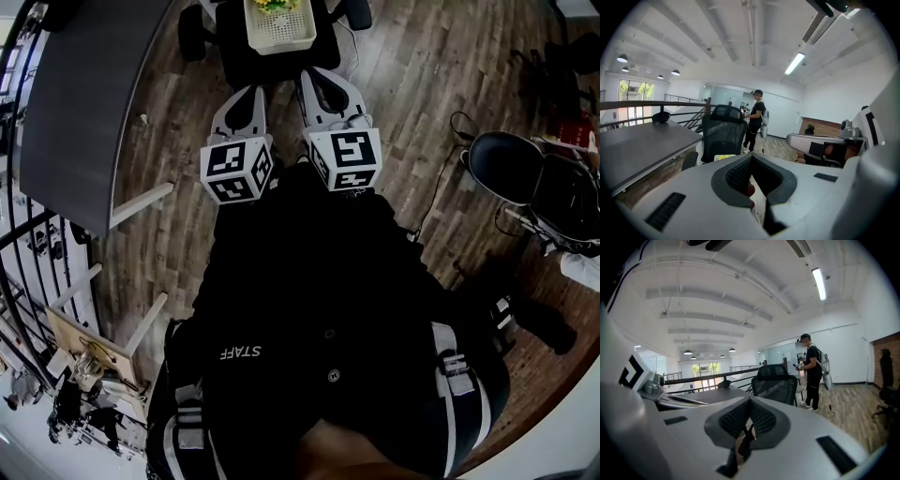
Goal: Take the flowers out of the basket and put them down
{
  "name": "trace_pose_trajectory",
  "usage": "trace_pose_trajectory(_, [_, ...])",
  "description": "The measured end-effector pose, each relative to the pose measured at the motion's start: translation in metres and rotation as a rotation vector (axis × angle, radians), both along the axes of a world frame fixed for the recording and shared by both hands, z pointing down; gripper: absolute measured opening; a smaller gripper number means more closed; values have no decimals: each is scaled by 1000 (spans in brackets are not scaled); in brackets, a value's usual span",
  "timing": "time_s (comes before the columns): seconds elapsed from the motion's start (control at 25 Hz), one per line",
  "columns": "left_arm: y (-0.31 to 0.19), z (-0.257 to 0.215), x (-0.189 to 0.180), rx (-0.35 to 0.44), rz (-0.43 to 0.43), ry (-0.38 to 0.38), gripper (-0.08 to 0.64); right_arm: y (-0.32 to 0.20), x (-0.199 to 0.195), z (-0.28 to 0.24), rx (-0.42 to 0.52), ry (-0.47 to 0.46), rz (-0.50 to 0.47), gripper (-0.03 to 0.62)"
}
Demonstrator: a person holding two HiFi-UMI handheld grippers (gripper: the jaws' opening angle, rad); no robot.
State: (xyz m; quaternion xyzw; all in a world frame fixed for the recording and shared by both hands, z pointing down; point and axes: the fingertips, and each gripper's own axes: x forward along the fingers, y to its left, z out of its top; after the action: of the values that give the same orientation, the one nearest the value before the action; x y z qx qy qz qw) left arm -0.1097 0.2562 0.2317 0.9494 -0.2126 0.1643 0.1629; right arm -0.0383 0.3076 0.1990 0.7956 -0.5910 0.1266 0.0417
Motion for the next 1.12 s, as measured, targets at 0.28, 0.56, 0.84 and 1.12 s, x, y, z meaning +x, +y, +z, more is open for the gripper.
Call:
trace_pose_trajectory(0.28, [-50,25,31,-30,26,-23,0,-50,24,17,-31,3,12,13])
trace_pose_trajectory(0.56, [-119,38,87,-43,71,-26,0,-115,72,31,-86,14,57,14])
trace_pose_trajectory(0.84, [-192,63,113,-101,83,-64,0,-189,106,54,-163,8,73,14])
trace_pose_trajectory(1.12, [-227,93,127,-173,121,-98,0,-223,120,85,-237,-8,84,14])
